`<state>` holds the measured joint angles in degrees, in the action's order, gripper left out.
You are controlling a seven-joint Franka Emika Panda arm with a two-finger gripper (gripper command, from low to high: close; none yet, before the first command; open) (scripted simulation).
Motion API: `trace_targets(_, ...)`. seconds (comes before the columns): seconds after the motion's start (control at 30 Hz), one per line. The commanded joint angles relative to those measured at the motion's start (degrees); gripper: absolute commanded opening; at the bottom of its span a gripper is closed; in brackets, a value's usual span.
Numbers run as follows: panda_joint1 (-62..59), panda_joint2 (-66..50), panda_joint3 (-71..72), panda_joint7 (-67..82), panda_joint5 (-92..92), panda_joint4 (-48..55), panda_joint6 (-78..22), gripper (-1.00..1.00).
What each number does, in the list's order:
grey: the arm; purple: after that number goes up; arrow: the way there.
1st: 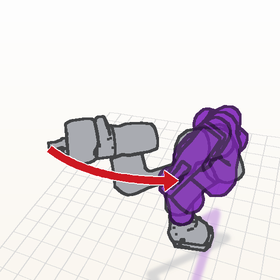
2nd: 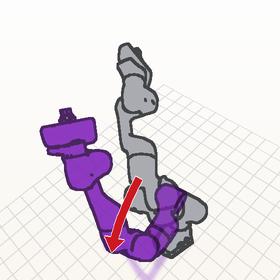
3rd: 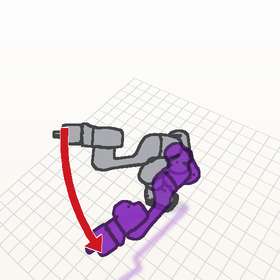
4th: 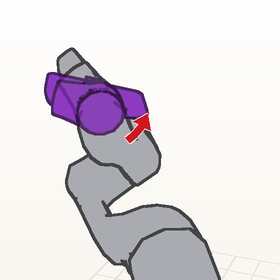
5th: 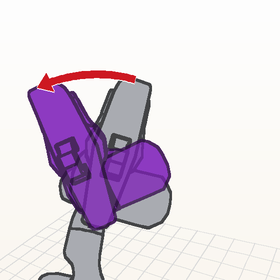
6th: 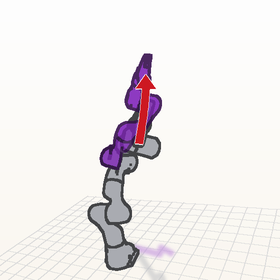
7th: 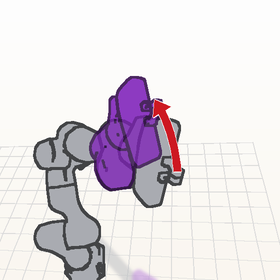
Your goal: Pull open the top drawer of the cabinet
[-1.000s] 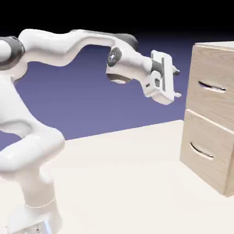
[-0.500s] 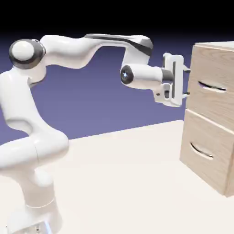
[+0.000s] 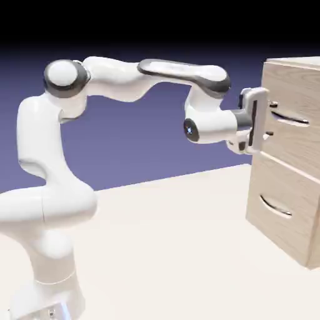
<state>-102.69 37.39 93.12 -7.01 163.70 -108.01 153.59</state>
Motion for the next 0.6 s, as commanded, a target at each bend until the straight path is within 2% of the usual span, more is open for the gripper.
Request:
trace_targets(0.0, -2.1, -0.6, 2.0, 0.9, 0.2, 1.6, 0.6, 0.0)
trace_targets(0.13, -8.9, -2.7, 8.7, 4.0, 1.1, 7.1, 2.5, 0.0)
trace_targets(0.17, -8.9, -2.7, 8.7, 4.0, 1.1, 7.1, 2.5, -1.0)
trace_targets(0.57, 13.9, -6.6, -10.5, 8.6, 2.2, -8.8, -0.5, -1.0)
